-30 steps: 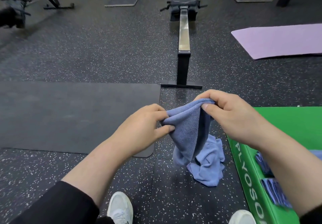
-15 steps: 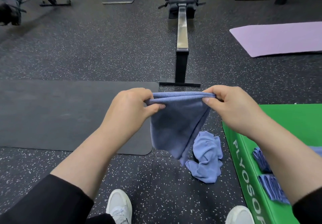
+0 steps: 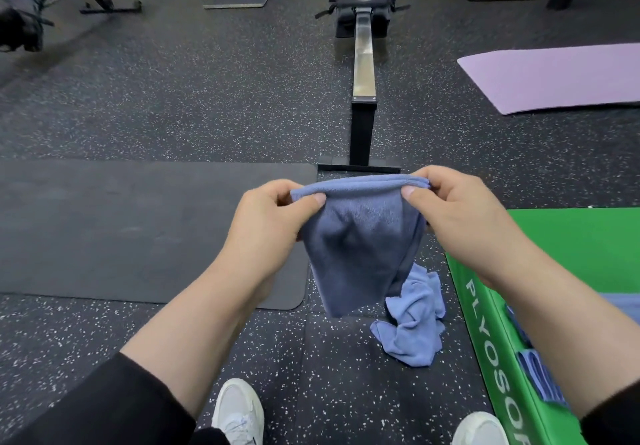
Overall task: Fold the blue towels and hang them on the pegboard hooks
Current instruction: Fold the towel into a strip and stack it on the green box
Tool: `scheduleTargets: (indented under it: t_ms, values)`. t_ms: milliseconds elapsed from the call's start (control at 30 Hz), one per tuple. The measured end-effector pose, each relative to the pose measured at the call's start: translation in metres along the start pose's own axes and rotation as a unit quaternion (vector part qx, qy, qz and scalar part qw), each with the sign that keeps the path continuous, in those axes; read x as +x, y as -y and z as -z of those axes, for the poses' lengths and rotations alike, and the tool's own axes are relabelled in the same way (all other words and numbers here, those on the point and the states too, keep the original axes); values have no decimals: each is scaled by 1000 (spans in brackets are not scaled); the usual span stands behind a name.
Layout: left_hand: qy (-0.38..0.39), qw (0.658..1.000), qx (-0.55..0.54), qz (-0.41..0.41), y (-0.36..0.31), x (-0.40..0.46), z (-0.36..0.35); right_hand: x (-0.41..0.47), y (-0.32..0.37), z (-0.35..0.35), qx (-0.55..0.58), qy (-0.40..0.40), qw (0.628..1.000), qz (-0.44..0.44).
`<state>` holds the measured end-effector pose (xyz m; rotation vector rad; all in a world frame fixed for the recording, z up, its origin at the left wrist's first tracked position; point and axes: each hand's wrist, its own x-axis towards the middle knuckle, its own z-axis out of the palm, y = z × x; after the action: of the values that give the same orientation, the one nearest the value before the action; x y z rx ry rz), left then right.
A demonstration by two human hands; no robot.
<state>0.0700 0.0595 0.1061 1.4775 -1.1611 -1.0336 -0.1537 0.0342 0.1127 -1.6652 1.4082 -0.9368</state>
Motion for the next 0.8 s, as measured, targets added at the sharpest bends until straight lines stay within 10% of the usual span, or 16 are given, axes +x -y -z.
scheduleTargets:
  t_ms: [300,800]
  values:
    - [-116,992,51,-6,3,-13,-28,1,-2,-26,15,-41,997,-63]
    - [-60,997,36,-42,-10,-34,-45,-15,17,-47,20,-17,999,-29]
